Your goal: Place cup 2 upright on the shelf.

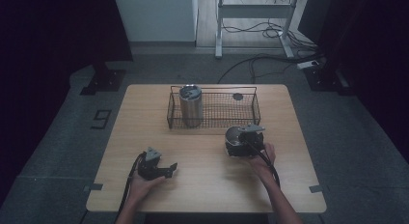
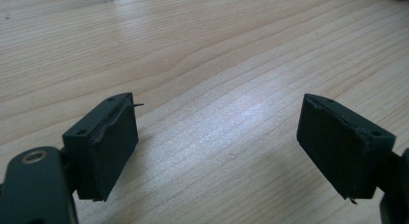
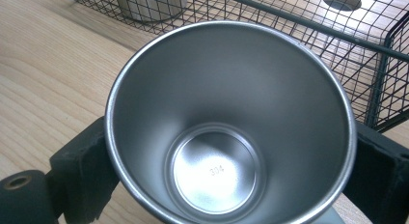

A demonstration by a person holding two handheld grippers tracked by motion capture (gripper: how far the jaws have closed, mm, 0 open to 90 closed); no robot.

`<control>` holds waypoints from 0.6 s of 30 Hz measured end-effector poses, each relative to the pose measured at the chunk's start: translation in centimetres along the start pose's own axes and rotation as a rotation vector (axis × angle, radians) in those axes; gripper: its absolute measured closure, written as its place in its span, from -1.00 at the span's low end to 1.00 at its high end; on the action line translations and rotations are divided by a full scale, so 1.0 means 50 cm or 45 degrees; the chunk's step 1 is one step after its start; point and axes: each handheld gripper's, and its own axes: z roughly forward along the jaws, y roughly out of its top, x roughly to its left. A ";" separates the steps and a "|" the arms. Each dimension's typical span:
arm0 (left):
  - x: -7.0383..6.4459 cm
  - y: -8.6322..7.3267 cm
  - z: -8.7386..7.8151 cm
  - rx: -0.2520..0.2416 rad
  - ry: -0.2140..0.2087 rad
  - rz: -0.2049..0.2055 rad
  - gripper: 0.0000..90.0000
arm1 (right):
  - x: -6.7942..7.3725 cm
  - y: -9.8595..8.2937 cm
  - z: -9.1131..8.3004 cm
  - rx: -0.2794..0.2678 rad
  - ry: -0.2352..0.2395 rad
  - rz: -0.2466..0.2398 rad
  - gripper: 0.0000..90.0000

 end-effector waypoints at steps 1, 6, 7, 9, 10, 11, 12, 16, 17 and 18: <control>0.000 0.000 0.000 0.000 0.000 0.000 -0.67 | 0.000 0.000 -0.001 0.001 0.002 -0.003 -0.85; 0.000 0.000 0.000 0.001 0.000 -0.001 -0.67 | -0.001 0.001 -0.006 -0.005 0.003 -0.004 -0.85; 0.000 0.000 0.000 0.002 0.000 0.000 -0.67 | -0.001 0.002 -0.009 -0.007 0.001 -0.004 -0.85; 0.001 0.000 0.000 0.004 0.000 0.001 -0.67 | -0.002 0.006 -0.015 -0.015 -0.003 -0.004 -0.85; 0.001 0.000 0.000 0.005 0.000 0.001 -0.67 | -0.003 0.008 -0.018 -0.018 -0.003 -0.006 -0.85; 0.001 0.000 0.000 0.005 -0.001 0.002 -0.67 | -0.003 0.010 -0.020 -0.018 0.002 -0.005 -0.85; 0.000 0.000 0.000 0.003 -0.001 0.001 -0.67 | -0.004 0.012 -0.023 -0.021 0.004 -0.004 -0.85; 0.001 0.000 0.000 0.005 0.000 0.001 -0.67 | -0.006 0.020 -0.034 -0.040 0.011 0.001 -0.85; 0.001 0.000 0.000 0.006 0.001 0.002 -0.67 | -0.006 0.022 -0.038 -0.041 0.014 0.000 -0.85; 0.001 0.000 0.000 0.006 0.001 0.002 -0.67 | -0.006 0.023 -0.041 -0.049 0.015 0.003 -0.85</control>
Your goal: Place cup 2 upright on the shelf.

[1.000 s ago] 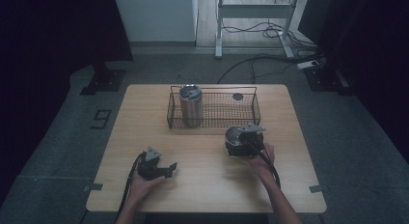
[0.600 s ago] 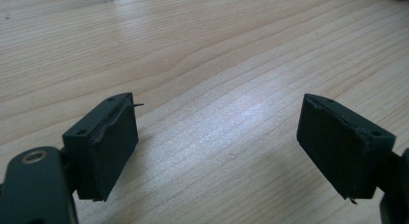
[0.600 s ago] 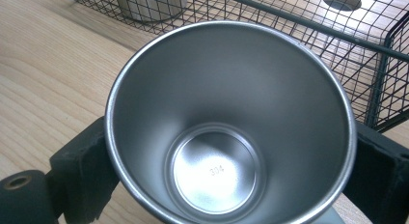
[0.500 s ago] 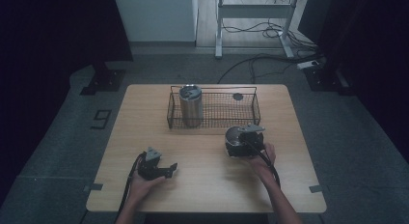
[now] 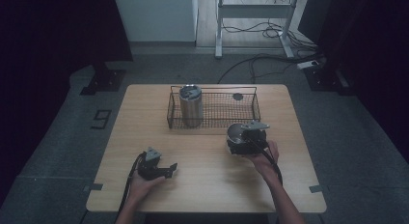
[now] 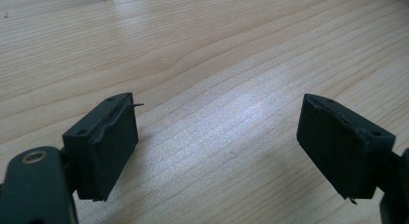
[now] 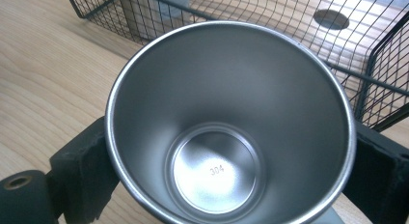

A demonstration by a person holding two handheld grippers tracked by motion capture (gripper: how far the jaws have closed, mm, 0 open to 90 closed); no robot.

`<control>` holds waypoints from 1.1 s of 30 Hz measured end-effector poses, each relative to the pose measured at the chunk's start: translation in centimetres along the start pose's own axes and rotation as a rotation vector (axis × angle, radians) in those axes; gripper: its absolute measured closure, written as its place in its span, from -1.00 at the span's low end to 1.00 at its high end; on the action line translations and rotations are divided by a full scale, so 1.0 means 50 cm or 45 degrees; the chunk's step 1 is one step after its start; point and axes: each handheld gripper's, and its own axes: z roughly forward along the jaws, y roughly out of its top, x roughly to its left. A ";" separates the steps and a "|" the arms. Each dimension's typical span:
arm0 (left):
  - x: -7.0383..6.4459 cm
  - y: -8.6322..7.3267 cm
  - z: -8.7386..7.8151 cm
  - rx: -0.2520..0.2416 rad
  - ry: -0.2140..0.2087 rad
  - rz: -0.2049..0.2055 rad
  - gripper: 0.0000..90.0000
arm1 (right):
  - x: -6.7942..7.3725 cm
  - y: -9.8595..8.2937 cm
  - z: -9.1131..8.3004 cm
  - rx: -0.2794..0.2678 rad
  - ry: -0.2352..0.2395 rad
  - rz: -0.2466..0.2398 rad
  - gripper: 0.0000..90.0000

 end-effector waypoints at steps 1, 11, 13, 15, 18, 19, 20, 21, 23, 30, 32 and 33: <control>0.000 0.000 0.000 0.000 0.000 0.000 -0.67 | 0.000 0.002 -0.003 -0.001 0.004 0.001 -0.85; 0.001 0.000 0.000 0.000 -0.002 -0.001 -0.67 | -0.004 0.022 -0.033 -0.041 0.012 -0.002 -0.85; 0.001 0.000 0.000 0.000 -0.003 -0.002 -0.67 | -0.004 0.025 -0.038 -0.050 0.015 -0.001 -0.85; 0.001 0.000 0.000 0.000 -0.003 -0.002 -0.67 | -0.003 0.027 -0.041 -0.059 0.012 0.000 -0.85; 0.001 0.000 0.000 0.002 -0.004 -0.003 -0.67 | -0.004 0.030 -0.044 -0.067 0.016 0.003 -0.85; 0.001 0.000 0.000 0.002 -0.005 -0.004 -0.67 | -0.004 0.032 -0.045 -0.069 0.017 0.004 -0.85; 0.001 0.000 0.001 0.002 -0.004 -0.004 -0.67 | -0.004 0.033 -0.047 -0.071 0.017 0.003 -0.85; 0.002 0.000 0.001 0.003 -0.005 -0.005 -0.67 | -0.004 0.034 -0.047 -0.074 0.014 0.002 -0.85; 0.002 0.000 0.001 0.003 -0.006 -0.005 -0.67 | -0.005 0.037 -0.050 -0.078 0.016 0.001 -0.85; 0.002 0.000 0.001 0.007 -0.007 -0.003 -0.67 | -0.005 0.049 -0.061 -0.094 0.022 0.003 -0.85; 0.002 0.000 0.001 0.008 -0.009 -0.006 -0.67 | -0.005 0.054 -0.065 -0.098 0.021 0.003 -0.85; 0.002 0.000 0.001 0.009 -0.010 -0.006 -0.67 | -0.005 0.056 -0.066 -0.101 0.021 0.000 -0.85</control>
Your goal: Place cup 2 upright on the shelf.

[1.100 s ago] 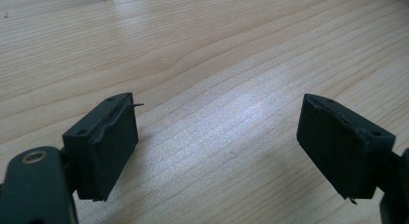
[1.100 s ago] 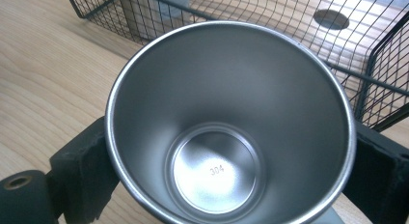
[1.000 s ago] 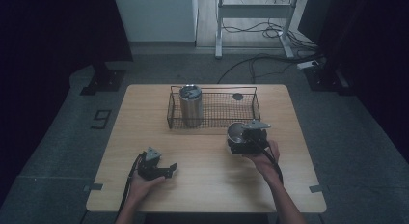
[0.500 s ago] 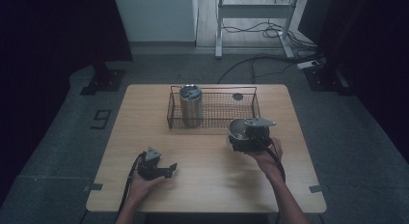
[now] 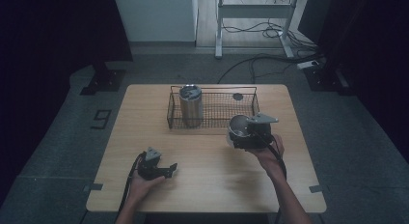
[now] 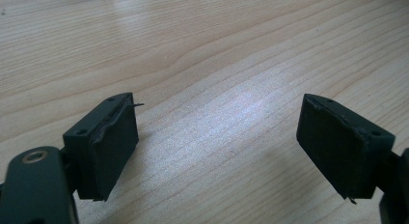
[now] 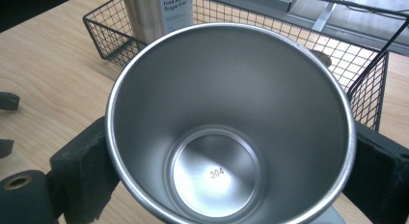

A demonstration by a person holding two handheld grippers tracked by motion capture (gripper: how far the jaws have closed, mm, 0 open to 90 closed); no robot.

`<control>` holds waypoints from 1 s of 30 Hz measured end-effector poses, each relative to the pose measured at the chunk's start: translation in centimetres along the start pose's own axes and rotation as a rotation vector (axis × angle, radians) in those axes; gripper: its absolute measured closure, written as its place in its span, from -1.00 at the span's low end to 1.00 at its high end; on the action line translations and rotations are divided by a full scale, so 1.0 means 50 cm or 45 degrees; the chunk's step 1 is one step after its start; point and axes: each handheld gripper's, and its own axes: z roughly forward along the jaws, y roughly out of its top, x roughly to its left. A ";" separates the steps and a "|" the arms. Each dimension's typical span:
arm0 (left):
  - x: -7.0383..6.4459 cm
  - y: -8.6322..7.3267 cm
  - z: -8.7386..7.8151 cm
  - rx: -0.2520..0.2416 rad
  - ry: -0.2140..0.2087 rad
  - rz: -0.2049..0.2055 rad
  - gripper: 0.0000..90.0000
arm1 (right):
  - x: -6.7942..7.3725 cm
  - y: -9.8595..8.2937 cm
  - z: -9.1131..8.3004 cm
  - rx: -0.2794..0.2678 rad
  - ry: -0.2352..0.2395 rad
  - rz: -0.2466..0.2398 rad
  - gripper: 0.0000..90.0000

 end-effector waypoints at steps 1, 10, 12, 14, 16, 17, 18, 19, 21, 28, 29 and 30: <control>0.000 0.000 0.000 0.001 -0.001 -0.001 -0.67 | 0.000 0.002 -0.001 -0.002 0.001 0.000 -0.85; 0.001 0.000 0.001 0.002 -0.004 -0.008 -0.67 | -0.003 0.014 -0.007 -0.014 0.007 0.002 -0.85; 0.001 0.000 0.001 0.002 -0.004 -0.009 -0.67 | -0.004 0.017 -0.008 -0.013 0.008 0.003 -0.85; 0.001 0.000 0.001 0.002 -0.004 -0.009 -0.67 | -0.006 0.020 -0.009 -0.014 0.007 0.003 -0.85; 0.001 0.000 0.001 0.003 -0.005 -0.008 -0.67 | -0.007 0.022 -0.010 -0.021 0.003 0.010 -0.85; 0.001 0.000 0.001 0.003 -0.005 -0.008 -0.67 | -0.008 0.024 -0.010 -0.021 0.002 0.009 -0.85; 0.001 0.000 0.001 0.002 -0.004 -0.008 -0.67 | -0.008 0.026 -0.011 -0.021 0.003 0.009 -0.85; 0.001 0.000 0.001 0.002 -0.005 -0.009 -0.67 | -0.009 0.028 -0.012 -0.019 0.004 0.007 -0.85; 0.001 0.000 0.000 0.005 -0.005 -0.006 -0.67 | -0.009 0.031 -0.013 -0.023 0.005 0.006 -0.85; 0.001 0.000 0.001 0.007 -0.008 -0.008 -0.67 | -0.015 0.047 -0.018 -0.031 0.003 0.008 -0.85; 0.002 0.000 0.001 0.008 -0.009 -0.009 -0.67 | -0.016 0.049 -0.019 -0.032 0.003 0.009 -0.85; 0.002 0.000 0.001 0.008 -0.009 -0.010 -0.67 | -0.017 0.052 -0.020 -0.032 0.003 0.008 -0.85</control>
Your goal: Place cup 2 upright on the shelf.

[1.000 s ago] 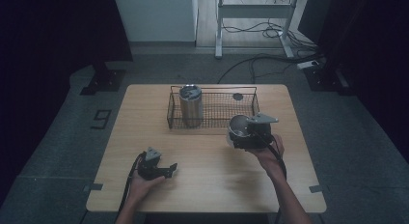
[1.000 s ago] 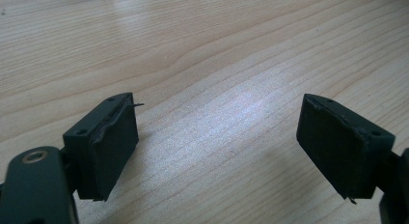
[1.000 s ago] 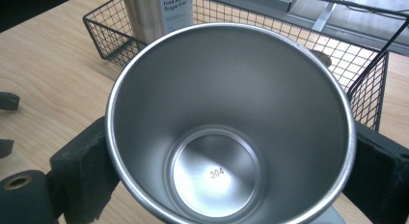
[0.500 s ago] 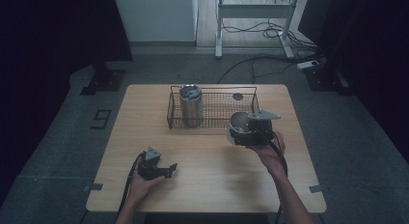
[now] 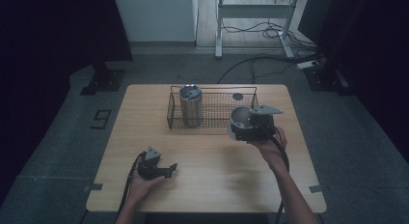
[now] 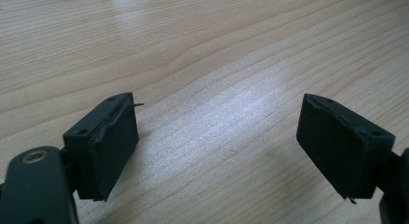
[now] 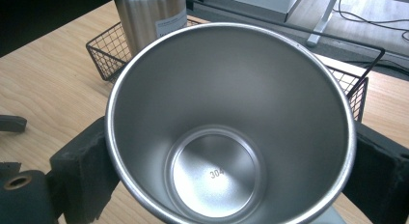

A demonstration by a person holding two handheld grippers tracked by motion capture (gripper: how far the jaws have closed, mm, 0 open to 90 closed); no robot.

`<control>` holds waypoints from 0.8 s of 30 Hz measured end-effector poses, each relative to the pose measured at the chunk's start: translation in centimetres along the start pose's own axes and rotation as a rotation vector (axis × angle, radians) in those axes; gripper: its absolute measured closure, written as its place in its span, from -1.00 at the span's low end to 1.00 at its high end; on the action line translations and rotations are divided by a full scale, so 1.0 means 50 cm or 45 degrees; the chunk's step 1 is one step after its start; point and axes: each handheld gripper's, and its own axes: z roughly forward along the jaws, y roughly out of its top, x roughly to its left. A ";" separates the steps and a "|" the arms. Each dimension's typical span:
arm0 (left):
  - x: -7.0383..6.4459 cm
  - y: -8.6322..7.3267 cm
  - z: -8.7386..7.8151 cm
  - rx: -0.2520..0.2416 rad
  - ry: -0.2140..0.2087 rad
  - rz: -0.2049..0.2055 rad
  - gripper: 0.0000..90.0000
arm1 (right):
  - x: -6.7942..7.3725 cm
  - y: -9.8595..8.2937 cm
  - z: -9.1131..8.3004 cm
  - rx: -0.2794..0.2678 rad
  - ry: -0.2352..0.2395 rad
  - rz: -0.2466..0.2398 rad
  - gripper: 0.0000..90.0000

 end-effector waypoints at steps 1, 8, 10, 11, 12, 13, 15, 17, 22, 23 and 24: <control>0.000 0.000 0.000 0.000 0.001 0.000 -0.67 | -0.001 0.002 0.000 -0.003 -0.001 -0.001 -0.85; 0.000 0.000 0.001 0.008 -0.001 0.001 -0.67 | -0.003 0.017 -0.002 -0.014 -0.008 0.000 -0.85; 0.000 0.000 0.001 0.009 -0.001 0.001 -0.67 | -0.004 0.022 -0.001 -0.015 -0.006 -0.002 -0.85; 0.000 0.000 0.001 0.009 -0.001 0.001 -0.67 | -0.005 0.024 -0.001 -0.016 -0.007 0.001 -0.85; 0.000 0.000 0.001 0.010 -0.002 0.000 -0.67 | -0.005 0.027 -0.001 -0.017 -0.007 0.002 -0.85; 0.000 0.000 0.001 0.010 -0.002 0.000 -0.67 | -0.006 0.029 -0.001 -0.020 -0.007 0.000 -0.85; 0.000 0.000 0.001 0.010 -0.003 0.000 -0.67 | -0.007 0.033 0.000 -0.019 -0.007 0.000 -0.85; 0.000 0.000 0.001 0.010 -0.002 0.002 -0.67 | -0.007 0.036 0.001 -0.017 -0.010 -0.003 -0.85; 0.000 0.000 0.001 0.012 -0.004 0.002 -0.67 | -0.008 0.042 0.004 -0.017 -0.010 -0.004 -0.85; 0.000 0.000 0.001 0.013 -0.005 0.003 -0.67 | -0.009 0.043 0.005 -0.017 -0.010 -0.004 -0.85; 0.000 0.000 0.001 0.013 -0.005 0.004 -0.67 | -0.009 0.045 0.005 -0.019 -0.011 -0.003 -0.85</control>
